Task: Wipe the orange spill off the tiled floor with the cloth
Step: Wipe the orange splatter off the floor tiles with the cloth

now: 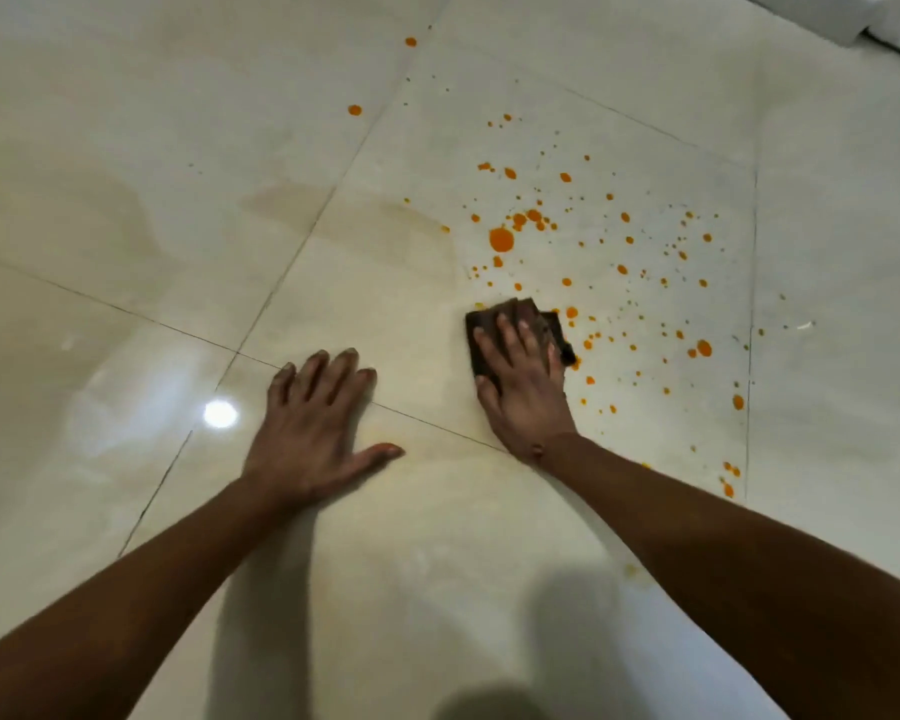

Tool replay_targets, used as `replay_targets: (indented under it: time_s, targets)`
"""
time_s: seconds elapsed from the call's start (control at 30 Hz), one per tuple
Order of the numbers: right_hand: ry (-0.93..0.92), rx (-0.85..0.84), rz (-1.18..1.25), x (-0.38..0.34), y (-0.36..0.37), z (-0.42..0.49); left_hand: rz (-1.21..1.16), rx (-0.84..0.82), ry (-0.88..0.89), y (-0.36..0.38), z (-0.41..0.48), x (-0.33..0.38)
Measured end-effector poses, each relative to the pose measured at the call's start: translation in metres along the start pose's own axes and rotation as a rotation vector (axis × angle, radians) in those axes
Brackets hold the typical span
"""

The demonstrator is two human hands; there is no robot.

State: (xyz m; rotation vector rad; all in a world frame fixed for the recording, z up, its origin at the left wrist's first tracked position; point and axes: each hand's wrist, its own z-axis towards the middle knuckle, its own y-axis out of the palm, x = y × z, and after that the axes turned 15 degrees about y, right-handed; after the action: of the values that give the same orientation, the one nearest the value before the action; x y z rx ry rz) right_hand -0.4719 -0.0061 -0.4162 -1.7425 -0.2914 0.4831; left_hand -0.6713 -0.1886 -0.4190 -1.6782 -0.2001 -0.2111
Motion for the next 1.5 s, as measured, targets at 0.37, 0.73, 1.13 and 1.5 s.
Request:
replay_targets:
  time_s: [0.37,0.73,1.13,1.5]
  targets:
    - [-0.077,-0.035,-0.090,0.072,-0.031,0.046,0.046,-0.165,-0.093,-0.028,0.027,0.015]
    - [-0.379,-0.135,-0.171,0.151,-0.048,0.059,0.164,-0.432,0.078,-0.048,0.066,0.063]
    - [-0.324,-0.061,-0.057,0.191,-0.033,-0.033,-0.018,-0.337,-0.352,-0.023,0.075,0.126]
    - [-0.385,-0.078,-0.079,0.225,-0.032,-0.082,-0.079,-0.212,-0.243,-0.024,0.076,0.154]
